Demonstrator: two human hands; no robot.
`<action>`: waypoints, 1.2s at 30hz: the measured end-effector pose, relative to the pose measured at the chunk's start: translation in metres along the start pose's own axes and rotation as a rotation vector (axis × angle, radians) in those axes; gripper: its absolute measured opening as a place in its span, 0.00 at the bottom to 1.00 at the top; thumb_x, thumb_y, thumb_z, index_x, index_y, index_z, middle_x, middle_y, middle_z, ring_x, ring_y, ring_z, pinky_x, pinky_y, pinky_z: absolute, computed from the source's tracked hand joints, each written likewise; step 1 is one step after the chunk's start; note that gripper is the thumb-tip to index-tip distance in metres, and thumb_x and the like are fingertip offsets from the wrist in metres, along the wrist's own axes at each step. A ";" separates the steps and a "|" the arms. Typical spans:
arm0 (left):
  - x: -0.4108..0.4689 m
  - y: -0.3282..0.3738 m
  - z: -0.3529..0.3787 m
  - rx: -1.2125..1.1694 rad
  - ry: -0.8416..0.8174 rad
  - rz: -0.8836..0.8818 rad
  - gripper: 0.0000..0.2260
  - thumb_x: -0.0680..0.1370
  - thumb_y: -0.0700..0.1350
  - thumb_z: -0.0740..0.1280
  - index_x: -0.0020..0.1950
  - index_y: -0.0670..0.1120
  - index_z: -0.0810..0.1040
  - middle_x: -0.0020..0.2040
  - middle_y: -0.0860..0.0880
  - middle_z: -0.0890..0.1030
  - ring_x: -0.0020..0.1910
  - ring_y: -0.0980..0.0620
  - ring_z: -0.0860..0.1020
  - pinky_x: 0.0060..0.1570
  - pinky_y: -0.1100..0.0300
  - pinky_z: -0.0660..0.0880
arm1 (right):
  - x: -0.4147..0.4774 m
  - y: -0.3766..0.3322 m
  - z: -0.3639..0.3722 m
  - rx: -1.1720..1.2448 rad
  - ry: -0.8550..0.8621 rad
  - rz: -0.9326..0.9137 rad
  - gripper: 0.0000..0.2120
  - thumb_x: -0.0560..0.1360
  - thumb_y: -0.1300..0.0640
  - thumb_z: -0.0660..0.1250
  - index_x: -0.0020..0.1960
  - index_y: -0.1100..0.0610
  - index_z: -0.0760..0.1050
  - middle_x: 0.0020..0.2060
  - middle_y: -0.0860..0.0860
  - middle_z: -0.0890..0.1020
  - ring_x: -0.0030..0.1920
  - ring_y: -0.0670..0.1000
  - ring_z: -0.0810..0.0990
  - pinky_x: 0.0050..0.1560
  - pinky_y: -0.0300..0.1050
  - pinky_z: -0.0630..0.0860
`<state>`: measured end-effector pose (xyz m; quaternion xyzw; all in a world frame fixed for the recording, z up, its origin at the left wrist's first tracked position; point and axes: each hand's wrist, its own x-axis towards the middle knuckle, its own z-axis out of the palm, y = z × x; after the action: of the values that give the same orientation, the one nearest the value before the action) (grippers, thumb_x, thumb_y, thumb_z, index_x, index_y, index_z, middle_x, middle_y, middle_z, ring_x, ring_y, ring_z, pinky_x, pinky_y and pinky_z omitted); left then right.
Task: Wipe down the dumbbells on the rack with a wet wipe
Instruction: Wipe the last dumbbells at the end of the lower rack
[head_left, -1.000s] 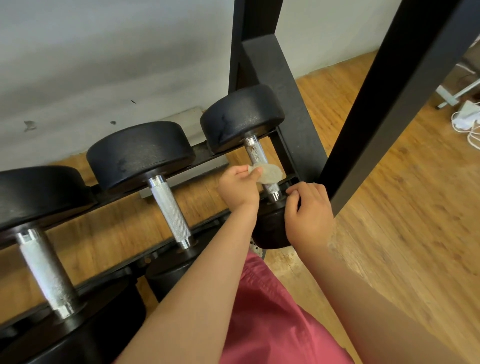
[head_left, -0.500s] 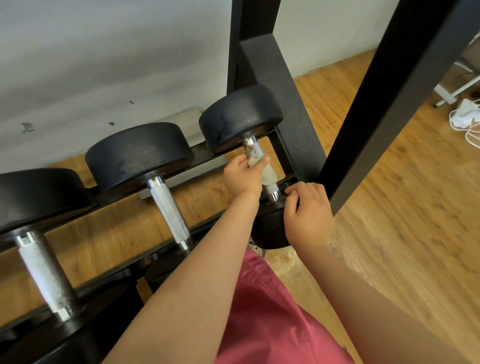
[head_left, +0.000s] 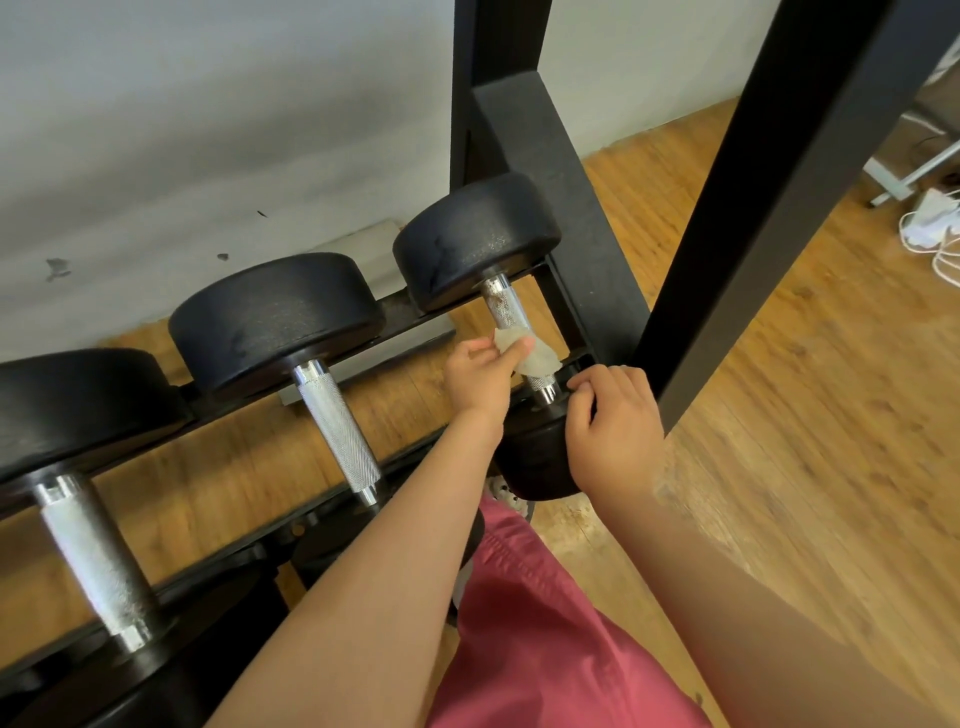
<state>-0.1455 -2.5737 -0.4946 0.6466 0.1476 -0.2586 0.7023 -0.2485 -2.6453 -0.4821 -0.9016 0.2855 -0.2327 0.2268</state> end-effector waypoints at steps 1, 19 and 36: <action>0.002 -0.001 0.001 -0.070 -0.036 -0.078 0.14 0.72 0.42 0.76 0.55 0.43 0.79 0.53 0.45 0.84 0.53 0.49 0.82 0.56 0.55 0.79 | 0.000 0.000 0.000 0.001 0.001 0.001 0.17 0.76 0.55 0.51 0.40 0.58 0.77 0.36 0.50 0.78 0.44 0.48 0.72 0.43 0.42 0.68; 0.006 0.000 -0.002 0.258 -0.115 0.178 0.15 0.73 0.43 0.75 0.59 0.43 0.80 0.54 0.49 0.83 0.52 0.54 0.82 0.41 0.68 0.77 | 0.000 0.001 0.001 0.002 -0.003 0.002 0.17 0.76 0.55 0.51 0.39 0.58 0.77 0.35 0.49 0.77 0.44 0.48 0.71 0.43 0.42 0.68; 0.013 0.024 0.026 0.091 0.217 0.191 0.12 0.74 0.49 0.73 0.43 0.46 0.72 0.47 0.50 0.79 0.44 0.56 0.78 0.37 0.68 0.75 | 0.000 0.001 0.001 -0.005 -0.009 0.005 0.17 0.76 0.55 0.51 0.39 0.58 0.76 0.36 0.50 0.78 0.44 0.49 0.72 0.44 0.46 0.70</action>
<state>-0.1245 -2.6008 -0.4785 0.7132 0.1486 -0.1254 0.6735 -0.2481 -2.6455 -0.4832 -0.9025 0.2872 -0.2274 0.2265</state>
